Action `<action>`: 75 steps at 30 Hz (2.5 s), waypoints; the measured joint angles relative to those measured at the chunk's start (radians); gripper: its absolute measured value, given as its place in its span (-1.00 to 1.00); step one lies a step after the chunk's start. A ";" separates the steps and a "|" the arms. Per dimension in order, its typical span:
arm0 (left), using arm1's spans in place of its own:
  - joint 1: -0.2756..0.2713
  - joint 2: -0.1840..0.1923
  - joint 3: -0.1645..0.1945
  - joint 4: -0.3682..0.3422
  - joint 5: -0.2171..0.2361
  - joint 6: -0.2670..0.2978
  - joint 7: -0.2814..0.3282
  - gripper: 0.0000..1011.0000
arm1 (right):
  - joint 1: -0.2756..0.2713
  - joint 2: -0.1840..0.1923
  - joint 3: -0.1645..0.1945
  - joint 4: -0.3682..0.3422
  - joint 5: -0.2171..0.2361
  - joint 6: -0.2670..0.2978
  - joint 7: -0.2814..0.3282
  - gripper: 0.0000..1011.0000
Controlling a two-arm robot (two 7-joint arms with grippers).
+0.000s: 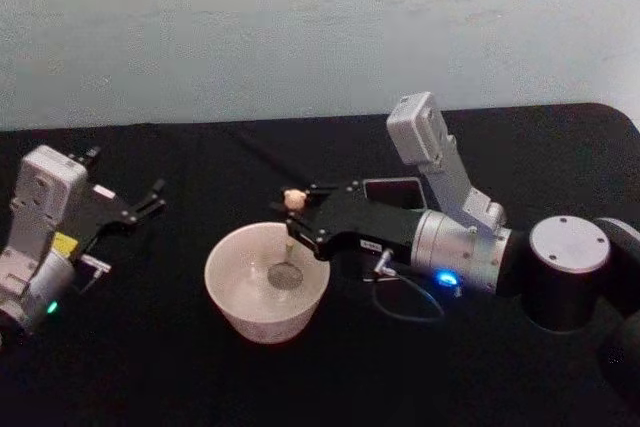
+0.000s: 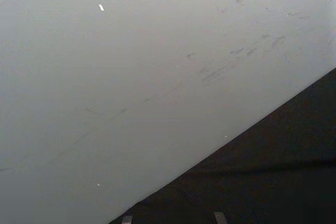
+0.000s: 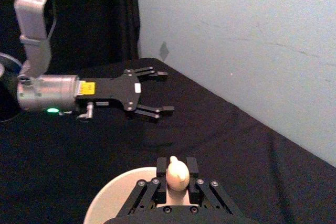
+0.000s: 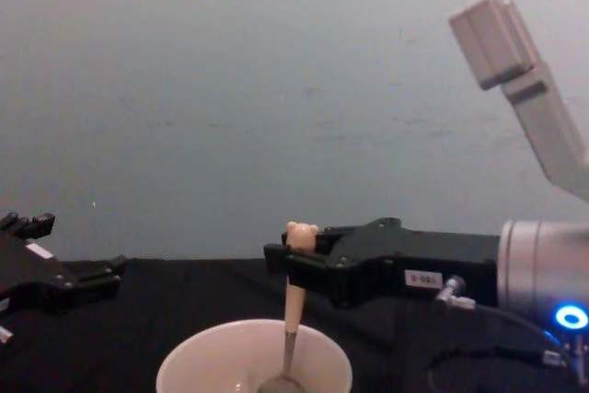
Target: Pick up the stirring spoon with one hand, stir inside the cup, then place it back in its original position.
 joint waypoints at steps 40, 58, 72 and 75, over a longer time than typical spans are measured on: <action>0.000 0.000 0.000 0.000 0.000 0.000 0.000 0.98 | 0.024 -0.023 -0.034 -0.016 0.043 0.025 -0.004 -0.57; 0.000 0.000 0.000 0.000 0.000 0.000 0.000 0.98 | 0.011 0.004 0.014 -0.069 0.095 0.024 -0.019 -0.57; 0.000 0.000 0.000 0.000 0.000 0.000 0.000 0.98 | 0.007 0.016 0.063 -0.113 0.162 0.026 -0.057 -0.57; 0.000 0.000 0.000 0.000 0.000 0.000 0.000 0.98 | 0.005 0.019 0.073 -0.122 0.174 0.029 -0.073 -0.57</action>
